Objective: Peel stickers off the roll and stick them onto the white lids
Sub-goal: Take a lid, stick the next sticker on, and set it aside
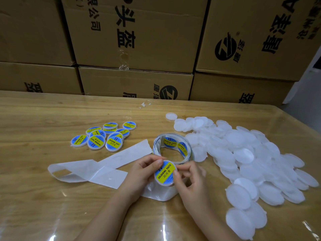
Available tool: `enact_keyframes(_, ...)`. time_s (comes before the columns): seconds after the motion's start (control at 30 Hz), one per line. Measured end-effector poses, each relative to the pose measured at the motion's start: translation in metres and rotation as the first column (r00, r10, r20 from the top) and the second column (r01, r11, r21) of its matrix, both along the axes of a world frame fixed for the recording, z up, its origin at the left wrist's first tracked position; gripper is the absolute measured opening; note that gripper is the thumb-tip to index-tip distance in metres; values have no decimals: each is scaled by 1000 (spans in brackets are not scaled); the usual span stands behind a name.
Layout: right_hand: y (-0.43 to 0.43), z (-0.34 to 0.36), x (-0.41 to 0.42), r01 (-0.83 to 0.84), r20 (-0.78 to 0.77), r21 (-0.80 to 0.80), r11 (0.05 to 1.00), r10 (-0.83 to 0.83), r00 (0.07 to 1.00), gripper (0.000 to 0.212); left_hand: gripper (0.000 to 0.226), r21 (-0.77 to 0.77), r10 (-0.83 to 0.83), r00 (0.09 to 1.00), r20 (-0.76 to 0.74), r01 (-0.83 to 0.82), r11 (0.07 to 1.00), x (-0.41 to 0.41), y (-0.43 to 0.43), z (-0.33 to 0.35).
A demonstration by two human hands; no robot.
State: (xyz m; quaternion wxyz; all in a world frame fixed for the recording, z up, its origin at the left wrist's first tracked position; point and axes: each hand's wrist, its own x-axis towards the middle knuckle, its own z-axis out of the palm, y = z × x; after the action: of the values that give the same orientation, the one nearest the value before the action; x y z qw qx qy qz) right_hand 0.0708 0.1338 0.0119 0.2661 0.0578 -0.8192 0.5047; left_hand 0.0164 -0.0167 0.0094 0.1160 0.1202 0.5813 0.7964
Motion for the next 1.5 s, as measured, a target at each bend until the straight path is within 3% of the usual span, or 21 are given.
enact_keyframes(0.13, -2, 1, -2, 50, -74, 181, 982, -37, 997, 27, 28, -14, 26, 1000, 6, -26, 1000, -1, 0, -2)
enact_keyframes(0.3, 4, 2, -3, 159, -143, 97, 982, -145, 979, 22, 51, 32, -79, 996, -32, 80, 996, -3, 1, -3)
enact_keyframes(0.47, 7, -2, -4, 168, -94, 30, 985, -165, 982, 19, 30, -59, -70, 995, -74, 66, 996, 1, 3, -2)
enact_keyframes(0.63, 5, -6, -5, 125, -55, 62, 990, -121, 991, 22, 27, -107, -49, 995, -82, 40, 993, -2, 0, -4)
enact_keyframes(0.8, 3, -5, -7, 118, -129, 148, 982, -99, 987, 27, 23, -65, -21, 997, -79, 16, 998, -1, 1, -3)
enact_keyframes(1.03, 7, -6, -10, 114, -129, 189, 975, -90, 988, 24, 24, 6, 161, 986, -36, -161, 987, -4, -3, 1)
enact_keyframes(1.13, 8, -7, -11, 109, -103, 204, 973, -89, 991, 25, 13, 31, 388, 921, -6, -388, 921, -14, -16, 5)
enact_keyframes(1.27, 8, -8, -11, 123, -95, 296, 947, -99, 991, 17, 8, 8, 670, 743, -13, -669, 743, -27, -48, 5)
enact_keyframes(1.4, 7, -9, -10, 162, -145, 380, 911, -114, 983, 19, 6, -41, 816, 576, -41, -817, 575, -36, -73, 0)
enact_keyframes(1.5, 8, -9, -10, 168, -145, 379, 910, -121, 982, 21, 22, -99, 862, 505, -41, -861, 500, -40, -82, -4)
